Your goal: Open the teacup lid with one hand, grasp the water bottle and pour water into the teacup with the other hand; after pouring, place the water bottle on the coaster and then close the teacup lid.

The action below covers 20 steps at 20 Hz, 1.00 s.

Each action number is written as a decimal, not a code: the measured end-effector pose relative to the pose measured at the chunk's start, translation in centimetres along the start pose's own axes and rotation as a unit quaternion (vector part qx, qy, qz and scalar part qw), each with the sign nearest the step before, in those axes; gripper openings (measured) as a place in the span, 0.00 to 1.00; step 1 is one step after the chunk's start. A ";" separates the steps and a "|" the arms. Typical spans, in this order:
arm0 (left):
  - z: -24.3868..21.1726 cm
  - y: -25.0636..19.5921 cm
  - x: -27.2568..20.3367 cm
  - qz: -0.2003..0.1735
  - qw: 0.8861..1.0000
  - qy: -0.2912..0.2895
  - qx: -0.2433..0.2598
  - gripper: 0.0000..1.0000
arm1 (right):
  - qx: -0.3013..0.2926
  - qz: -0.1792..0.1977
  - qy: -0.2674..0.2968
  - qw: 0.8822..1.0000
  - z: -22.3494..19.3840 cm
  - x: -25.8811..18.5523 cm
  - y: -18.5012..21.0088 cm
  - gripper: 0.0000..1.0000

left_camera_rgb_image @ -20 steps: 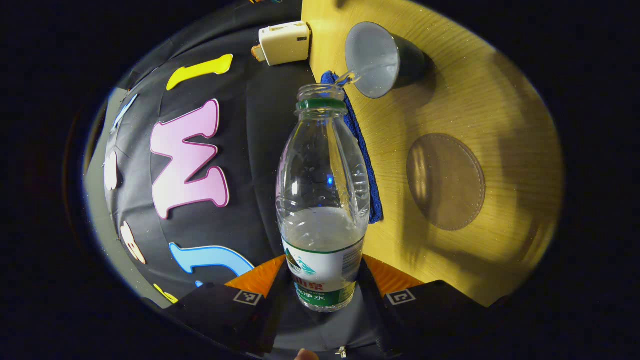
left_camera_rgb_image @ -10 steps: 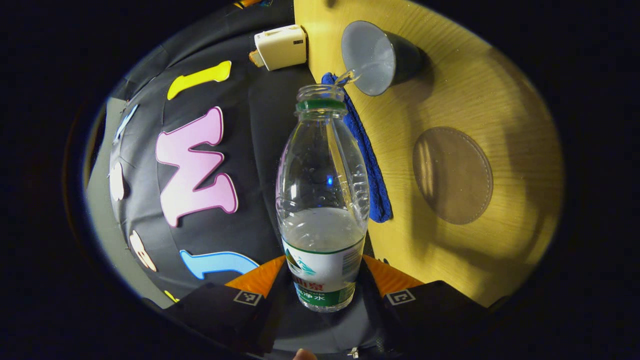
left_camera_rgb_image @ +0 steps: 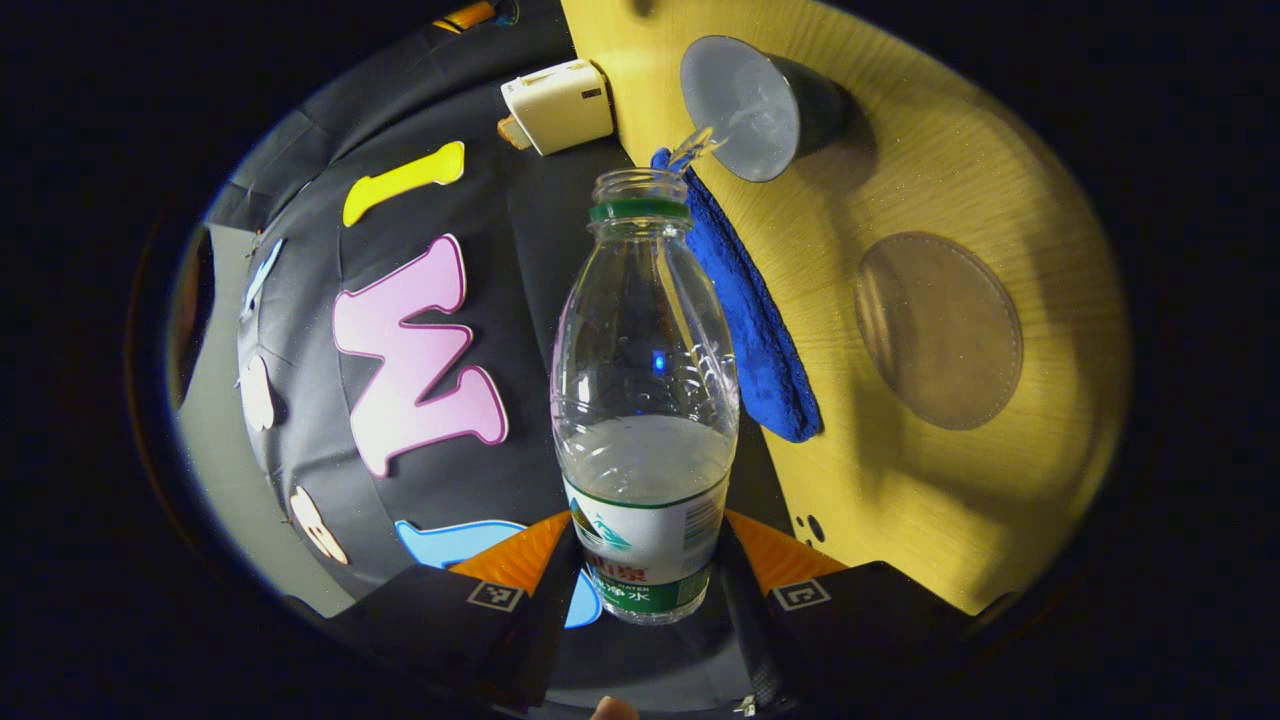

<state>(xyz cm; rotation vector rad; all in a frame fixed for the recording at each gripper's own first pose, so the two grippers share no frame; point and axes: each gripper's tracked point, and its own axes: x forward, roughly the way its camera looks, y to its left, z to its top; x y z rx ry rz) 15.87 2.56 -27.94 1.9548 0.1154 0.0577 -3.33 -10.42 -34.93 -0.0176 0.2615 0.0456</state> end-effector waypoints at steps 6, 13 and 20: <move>0.3 1.2 0.3 0.045 0.999 -0.013 0.021 0.75 | 0.011 -0.002 -0.002 1.000 -0.1 -0.1 -0.4 0.24; 0.9 1.9 0.5 0.111 0.991 -0.051 0.062 0.75 | 0.020 -0.006 -0.004 1.000 -0.2 -0.5 -1.0 0.24; 1.5 2.3 0.3 0.172 0.976 -0.091 0.094 0.75 | 0.028 -0.011 -0.012 0.999 0.2 -0.7 -1.4 0.34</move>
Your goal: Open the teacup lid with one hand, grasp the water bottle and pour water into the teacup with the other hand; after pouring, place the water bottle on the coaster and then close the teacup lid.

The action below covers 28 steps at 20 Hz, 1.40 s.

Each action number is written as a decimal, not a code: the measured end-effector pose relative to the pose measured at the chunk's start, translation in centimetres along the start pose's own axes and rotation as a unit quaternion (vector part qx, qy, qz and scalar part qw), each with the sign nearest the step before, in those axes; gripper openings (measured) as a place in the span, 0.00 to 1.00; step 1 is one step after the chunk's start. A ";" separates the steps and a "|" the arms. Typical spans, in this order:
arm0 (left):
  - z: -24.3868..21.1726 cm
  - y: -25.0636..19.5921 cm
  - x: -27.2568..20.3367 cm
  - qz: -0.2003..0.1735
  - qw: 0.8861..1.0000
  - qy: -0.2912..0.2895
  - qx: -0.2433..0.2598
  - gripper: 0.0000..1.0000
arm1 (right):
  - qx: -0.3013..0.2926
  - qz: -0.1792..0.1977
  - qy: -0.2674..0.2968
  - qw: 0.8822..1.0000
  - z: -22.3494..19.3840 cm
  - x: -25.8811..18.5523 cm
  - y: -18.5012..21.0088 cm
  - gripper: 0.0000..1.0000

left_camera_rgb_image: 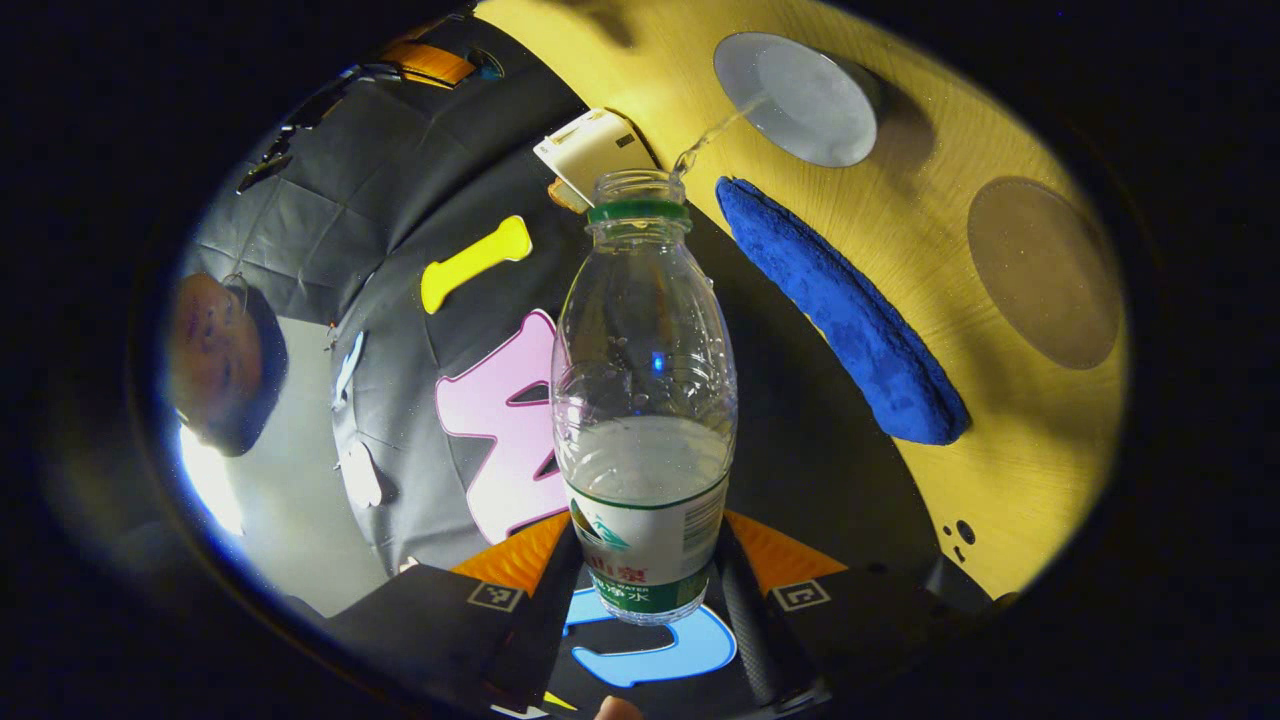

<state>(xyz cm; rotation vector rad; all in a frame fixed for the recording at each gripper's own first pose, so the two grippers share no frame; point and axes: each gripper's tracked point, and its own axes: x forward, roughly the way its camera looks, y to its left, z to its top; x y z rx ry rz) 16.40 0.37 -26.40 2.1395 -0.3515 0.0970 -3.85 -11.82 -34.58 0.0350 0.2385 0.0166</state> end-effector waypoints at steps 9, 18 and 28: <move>-0.1 -0.1 0.1 0.005 1.000 -0.006 0.006 0.75 | 0.000 -0.001 -0.004 1.000 0.3 0.0 0.1 0.29; -0.3 -0.5 -0.3 -0.024 1.000 0.006 -0.004 0.75 | 0.004 0.000 -0.005 1.000 0.2 0.0 0.7 0.31; -0.1 -4.0 -2.2 -0.132 0.912 0.114 -0.371 0.75 | 0.003 0.006 0.005 1.000 -0.1 0.9 2.4 0.29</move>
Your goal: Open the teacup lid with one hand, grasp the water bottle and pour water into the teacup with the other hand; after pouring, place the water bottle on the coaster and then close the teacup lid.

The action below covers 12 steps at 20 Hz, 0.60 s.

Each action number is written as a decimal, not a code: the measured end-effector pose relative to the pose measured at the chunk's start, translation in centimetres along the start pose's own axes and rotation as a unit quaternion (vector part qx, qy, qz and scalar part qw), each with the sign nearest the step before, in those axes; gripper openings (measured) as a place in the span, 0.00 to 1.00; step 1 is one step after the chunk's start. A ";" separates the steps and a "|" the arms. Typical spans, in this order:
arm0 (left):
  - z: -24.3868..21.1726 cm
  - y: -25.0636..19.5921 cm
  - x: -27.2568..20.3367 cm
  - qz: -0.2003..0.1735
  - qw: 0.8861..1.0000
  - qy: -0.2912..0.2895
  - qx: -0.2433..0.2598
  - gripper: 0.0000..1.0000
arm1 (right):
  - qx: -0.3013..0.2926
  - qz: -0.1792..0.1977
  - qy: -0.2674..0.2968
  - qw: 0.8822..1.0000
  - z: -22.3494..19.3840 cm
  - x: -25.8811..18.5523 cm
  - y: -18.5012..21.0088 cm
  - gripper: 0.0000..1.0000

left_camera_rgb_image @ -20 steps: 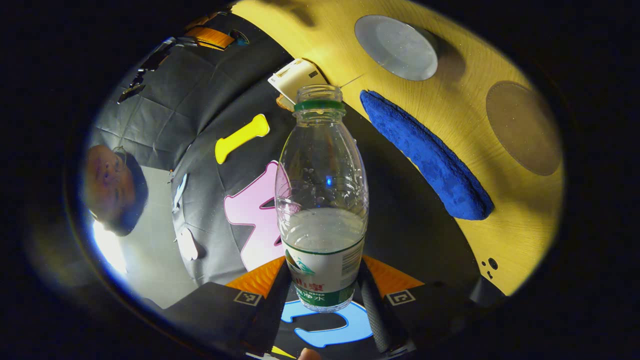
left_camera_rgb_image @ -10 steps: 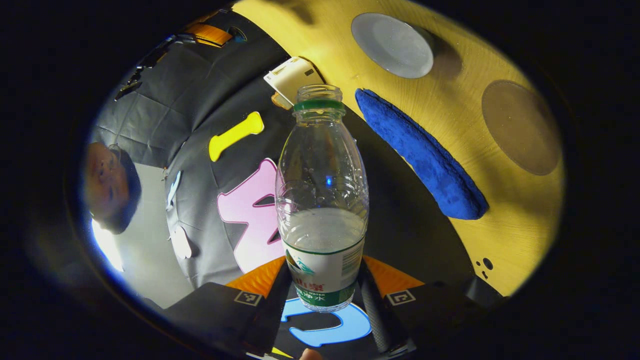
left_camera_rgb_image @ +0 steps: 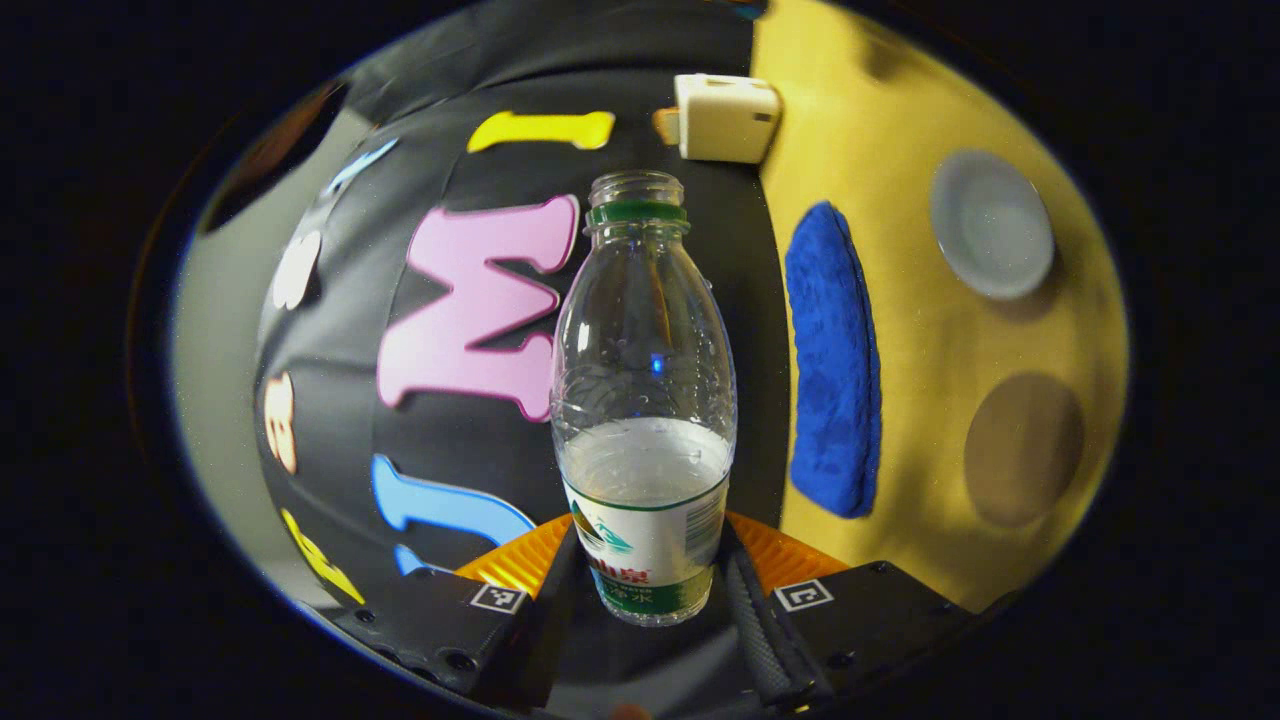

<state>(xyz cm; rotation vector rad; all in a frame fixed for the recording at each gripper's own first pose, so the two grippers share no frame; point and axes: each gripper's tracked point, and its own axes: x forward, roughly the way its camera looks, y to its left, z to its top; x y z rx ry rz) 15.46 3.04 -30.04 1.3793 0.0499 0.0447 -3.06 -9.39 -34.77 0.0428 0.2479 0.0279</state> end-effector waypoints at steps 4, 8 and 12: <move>0.3 0.7 -0.7 -0.030 0.976 0.019 -0.213 0.75 | -0.001 0.007 0.001 1.000 0.2 0.5 1.1 0.29; 1.7 0.4 -1.5 -0.067 0.908 0.004 -0.413 0.75 | -0.004 0.014 0.000 1.000 0.7 1.0 1.9 0.28; 2.3 -1.7 -1.8 -0.096 0.807 0.020 -0.582 0.75 | -0.008 0.018 -0.002 1.000 1.1 1.3 2.5 0.34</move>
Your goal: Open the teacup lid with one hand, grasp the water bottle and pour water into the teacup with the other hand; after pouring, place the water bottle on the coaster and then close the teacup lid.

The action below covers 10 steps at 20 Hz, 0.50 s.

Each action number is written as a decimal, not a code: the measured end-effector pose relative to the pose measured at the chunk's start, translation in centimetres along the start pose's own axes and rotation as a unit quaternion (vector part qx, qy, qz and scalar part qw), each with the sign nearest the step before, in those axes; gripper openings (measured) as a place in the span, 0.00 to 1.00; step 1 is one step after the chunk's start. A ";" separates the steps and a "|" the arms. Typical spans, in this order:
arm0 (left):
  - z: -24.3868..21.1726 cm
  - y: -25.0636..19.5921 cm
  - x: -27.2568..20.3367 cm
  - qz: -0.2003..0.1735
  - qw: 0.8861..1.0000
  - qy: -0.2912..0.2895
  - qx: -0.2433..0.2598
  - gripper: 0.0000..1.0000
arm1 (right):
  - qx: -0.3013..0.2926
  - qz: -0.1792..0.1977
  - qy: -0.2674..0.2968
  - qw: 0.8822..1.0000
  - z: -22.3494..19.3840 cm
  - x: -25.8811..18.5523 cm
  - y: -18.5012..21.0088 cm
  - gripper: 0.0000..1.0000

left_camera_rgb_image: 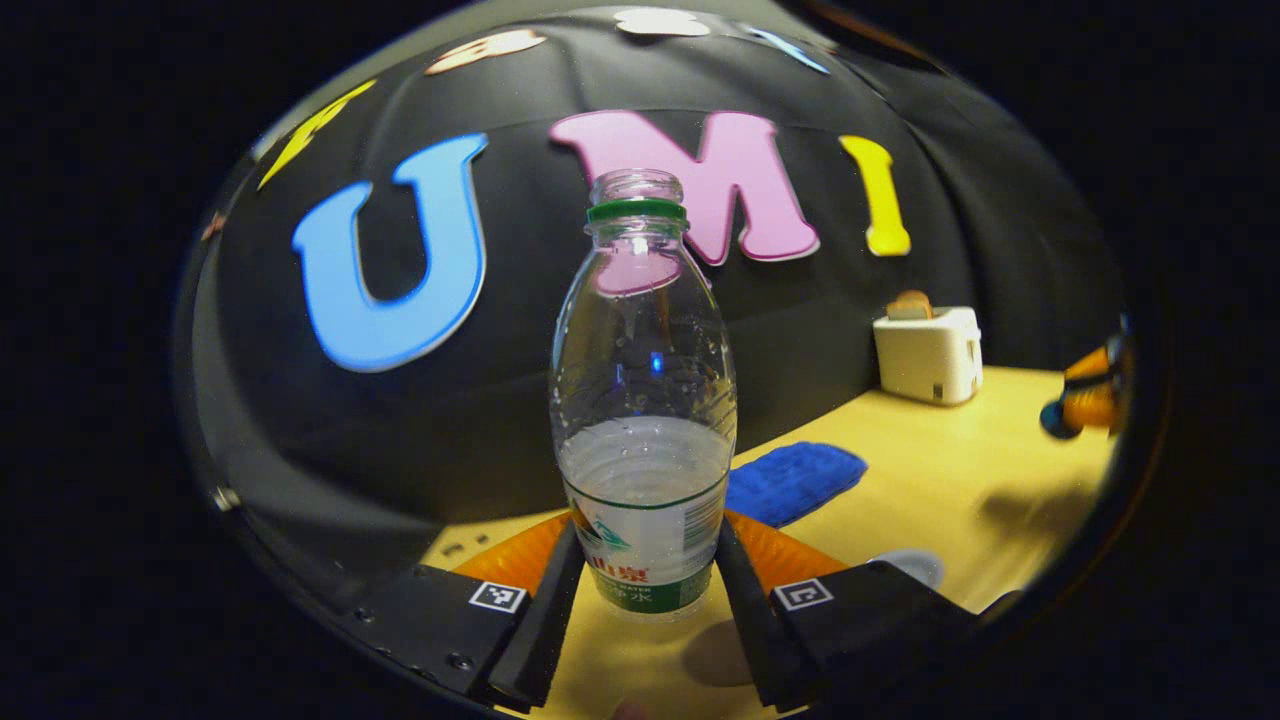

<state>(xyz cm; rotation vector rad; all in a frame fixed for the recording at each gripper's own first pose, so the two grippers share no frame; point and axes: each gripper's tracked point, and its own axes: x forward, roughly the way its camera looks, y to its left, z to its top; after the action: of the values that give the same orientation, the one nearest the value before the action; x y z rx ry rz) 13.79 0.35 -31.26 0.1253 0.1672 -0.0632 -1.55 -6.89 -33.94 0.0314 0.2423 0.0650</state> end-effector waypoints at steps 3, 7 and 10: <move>-1.4 -1.1 -0.1 -0.017 0.996 0.011 -0.089 0.76 | 0.002 0.003 0.000 1.000 0.1 0.2 0.3 0.29; -3.4 -1.5 0.1 -0.005 0.989 0.054 -0.137 0.76 | 0.002 0.005 0.003 1.000 0.1 0.3 0.8 0.24; -5.1 -2.0 0.3 -0.003 0.989 0.066 -0.135 0.76 | 0.000 0.006 0.005 1.000 0.1 0.4 0.9 0.29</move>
<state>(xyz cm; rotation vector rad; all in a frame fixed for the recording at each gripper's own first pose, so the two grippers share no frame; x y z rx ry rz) 13.09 -1.03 -36.54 -0.1426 0.3068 -0.0379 -1.20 -5.94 -33.89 0.0334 0.2518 0.0770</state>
